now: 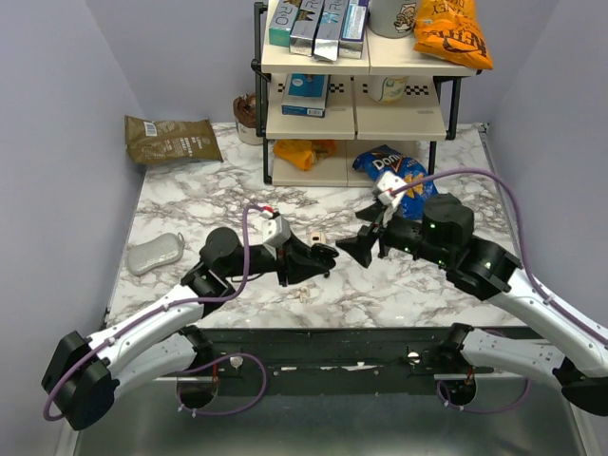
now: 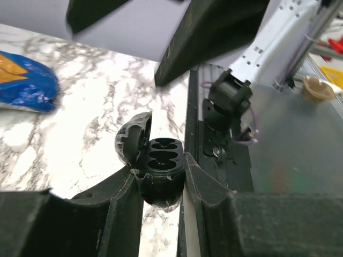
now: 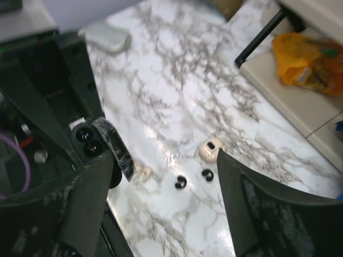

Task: Insert the wireless bluetooth earbuds into the charging case
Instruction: Adjust the charging case, then pick up the earbud from the center of the board.

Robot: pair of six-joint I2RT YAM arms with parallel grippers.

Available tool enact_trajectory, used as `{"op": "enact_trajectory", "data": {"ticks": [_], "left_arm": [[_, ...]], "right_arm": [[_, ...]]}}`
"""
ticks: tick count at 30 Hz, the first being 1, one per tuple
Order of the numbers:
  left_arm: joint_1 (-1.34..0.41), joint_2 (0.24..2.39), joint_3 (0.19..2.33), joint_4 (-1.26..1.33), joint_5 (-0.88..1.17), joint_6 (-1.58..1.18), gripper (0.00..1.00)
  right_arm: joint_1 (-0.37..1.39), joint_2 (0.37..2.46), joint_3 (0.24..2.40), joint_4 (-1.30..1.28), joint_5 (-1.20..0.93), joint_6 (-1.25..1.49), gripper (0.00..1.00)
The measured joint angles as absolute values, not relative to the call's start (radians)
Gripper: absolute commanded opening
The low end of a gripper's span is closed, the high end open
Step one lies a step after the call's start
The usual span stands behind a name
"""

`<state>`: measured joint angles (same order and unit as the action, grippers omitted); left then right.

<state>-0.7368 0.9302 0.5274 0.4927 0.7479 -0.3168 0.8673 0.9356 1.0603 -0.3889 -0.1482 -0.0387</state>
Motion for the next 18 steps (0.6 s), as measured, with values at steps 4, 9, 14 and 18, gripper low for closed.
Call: {"op": "enact_trajectory", "data": {"ticks": [4, 9, 14, 18], "left_arm": [[-0.738, 0.809, 0.408, 0.56, 0.583, -0.355, 0.0], [-0.763, 0.623, 0.245, 0.627, 0.349, -0.394, 0.0], [-0.807, 0.514, 0.194, 0.607, 0.188, -0.396, 0.0], [-0.838, 0.448, 0.194, 0.559, 0.081, -0.386, 0.0]], "right_arm": [[0.82, 0.846, 1.015, -0.307, -0.031, 0.066, 0.85], [0.776, 0.9, 0.935, -0.256, 0.019, 0.15, 0.53], [0.776, 1.077, 0.793, -0.246, 0.017, 0.202, 0.34], [0.776, 1.147, 0.697, -0.242, -0.02, 0.213, 0.45]]}}
